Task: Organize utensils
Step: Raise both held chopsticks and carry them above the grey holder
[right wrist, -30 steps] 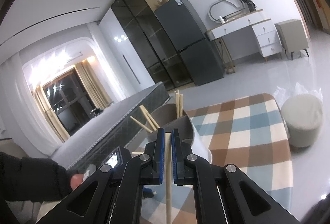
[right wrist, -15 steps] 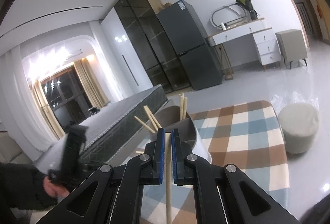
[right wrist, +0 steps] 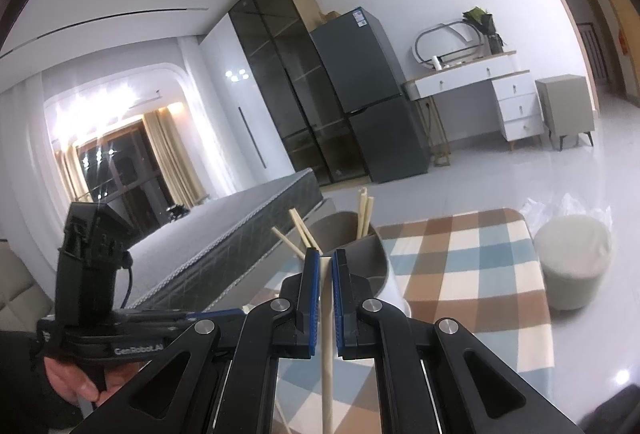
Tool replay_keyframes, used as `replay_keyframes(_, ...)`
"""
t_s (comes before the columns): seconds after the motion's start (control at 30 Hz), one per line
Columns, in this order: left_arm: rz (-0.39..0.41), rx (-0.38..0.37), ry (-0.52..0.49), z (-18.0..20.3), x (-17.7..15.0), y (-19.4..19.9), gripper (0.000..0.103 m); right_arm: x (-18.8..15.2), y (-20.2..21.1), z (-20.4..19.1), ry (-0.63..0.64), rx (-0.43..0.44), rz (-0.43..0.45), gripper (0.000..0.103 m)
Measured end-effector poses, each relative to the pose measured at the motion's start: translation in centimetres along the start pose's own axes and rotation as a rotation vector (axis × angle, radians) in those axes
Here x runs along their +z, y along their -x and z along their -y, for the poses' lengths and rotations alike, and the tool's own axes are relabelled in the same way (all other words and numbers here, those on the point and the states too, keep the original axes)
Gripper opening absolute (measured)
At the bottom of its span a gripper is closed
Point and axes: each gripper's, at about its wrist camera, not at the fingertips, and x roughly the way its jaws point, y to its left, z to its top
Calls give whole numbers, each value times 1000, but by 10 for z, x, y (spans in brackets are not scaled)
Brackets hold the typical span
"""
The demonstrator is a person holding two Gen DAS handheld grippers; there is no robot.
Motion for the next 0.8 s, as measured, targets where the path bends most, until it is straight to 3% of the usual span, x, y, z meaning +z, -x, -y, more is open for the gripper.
replay_keyframes(0.33,59,-56,25,12,34,22,1,27,-8,-7,22,14,35,6)
replay_keyframes(0.8,236,-25,65,-13,150,48,1,151,-77,-35,123,102,150,5)
